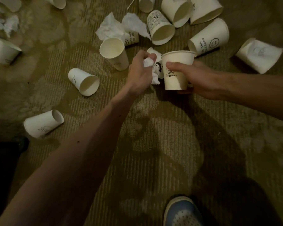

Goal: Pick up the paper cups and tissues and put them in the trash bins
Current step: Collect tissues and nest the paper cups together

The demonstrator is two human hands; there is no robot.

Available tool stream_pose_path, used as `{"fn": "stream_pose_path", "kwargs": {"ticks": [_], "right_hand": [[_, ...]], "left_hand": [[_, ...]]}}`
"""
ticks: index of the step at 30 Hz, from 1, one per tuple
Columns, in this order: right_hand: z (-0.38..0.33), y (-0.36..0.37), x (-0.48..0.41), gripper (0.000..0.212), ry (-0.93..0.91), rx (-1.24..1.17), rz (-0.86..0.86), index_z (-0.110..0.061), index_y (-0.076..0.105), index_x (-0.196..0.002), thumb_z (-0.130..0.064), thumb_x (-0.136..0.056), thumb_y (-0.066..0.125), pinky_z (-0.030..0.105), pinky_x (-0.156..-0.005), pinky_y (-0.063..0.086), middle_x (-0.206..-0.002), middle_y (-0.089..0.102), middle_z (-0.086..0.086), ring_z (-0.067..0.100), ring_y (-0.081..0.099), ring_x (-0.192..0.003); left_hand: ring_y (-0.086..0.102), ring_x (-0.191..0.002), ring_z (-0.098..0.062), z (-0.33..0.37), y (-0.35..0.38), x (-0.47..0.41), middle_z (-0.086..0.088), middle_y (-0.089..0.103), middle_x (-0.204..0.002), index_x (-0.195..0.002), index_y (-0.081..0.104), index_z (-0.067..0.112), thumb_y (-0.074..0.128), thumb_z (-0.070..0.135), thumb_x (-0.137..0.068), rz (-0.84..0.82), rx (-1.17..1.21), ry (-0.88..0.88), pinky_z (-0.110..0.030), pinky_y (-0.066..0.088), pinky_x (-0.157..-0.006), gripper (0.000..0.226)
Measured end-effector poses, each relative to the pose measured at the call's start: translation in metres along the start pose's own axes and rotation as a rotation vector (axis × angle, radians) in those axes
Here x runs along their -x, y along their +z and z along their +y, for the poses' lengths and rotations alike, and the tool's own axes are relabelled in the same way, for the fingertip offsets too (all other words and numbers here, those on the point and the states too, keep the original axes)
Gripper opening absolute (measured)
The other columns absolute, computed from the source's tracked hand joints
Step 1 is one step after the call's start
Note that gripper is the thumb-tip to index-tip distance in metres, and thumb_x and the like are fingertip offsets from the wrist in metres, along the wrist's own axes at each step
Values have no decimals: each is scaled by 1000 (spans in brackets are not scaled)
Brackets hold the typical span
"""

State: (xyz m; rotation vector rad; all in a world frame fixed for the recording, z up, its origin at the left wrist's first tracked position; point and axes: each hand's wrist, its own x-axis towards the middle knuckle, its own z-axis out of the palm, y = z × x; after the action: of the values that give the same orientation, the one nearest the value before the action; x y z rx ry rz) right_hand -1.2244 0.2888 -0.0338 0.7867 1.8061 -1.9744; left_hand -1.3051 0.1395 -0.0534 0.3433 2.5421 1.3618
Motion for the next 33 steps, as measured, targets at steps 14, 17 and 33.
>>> {"fn": "stream_pose_path", "kwargs": {"ticks": [14, 17, 33], "right_hand": [[-23, -125, 162, 59, -94, 55, 97, -28, 64, -104, -62, -56, 68, 36, -68, 58, -91, 76, -2, 15, 74, -80], [-28, -170, 220, 69, -84, 28, 239, -21, 68, -94, -62, -39, 70, 36, -68, 55, -81, 77, 3, 19, 74, -69], [45, -383, 639, 46, -353, -414, 1163, 17, 52, -122, -16, -107, 24, 8, -88, 35, -129, 57, 29, -11, 55, -91]], "left_hand": [[64, -72, 2, 134, 65, 68, 7, 68, -79, -84, 63, 20, 54, 34, -99, -195, 166, 122, -16, 46, -63, 23], [64, -68, -10, 192, 100, 90, 2, 69, -74, -85, 65, 15, 56, 34, -96, -293, 132, 208, -28, 51, -60, 24], [59, -42, -7, 551, 309, 337, 5, 66, -56, -65, 62, 15, 55, 36, -89, -1057, 242, 950, -22, 43, -35, 33]]}}
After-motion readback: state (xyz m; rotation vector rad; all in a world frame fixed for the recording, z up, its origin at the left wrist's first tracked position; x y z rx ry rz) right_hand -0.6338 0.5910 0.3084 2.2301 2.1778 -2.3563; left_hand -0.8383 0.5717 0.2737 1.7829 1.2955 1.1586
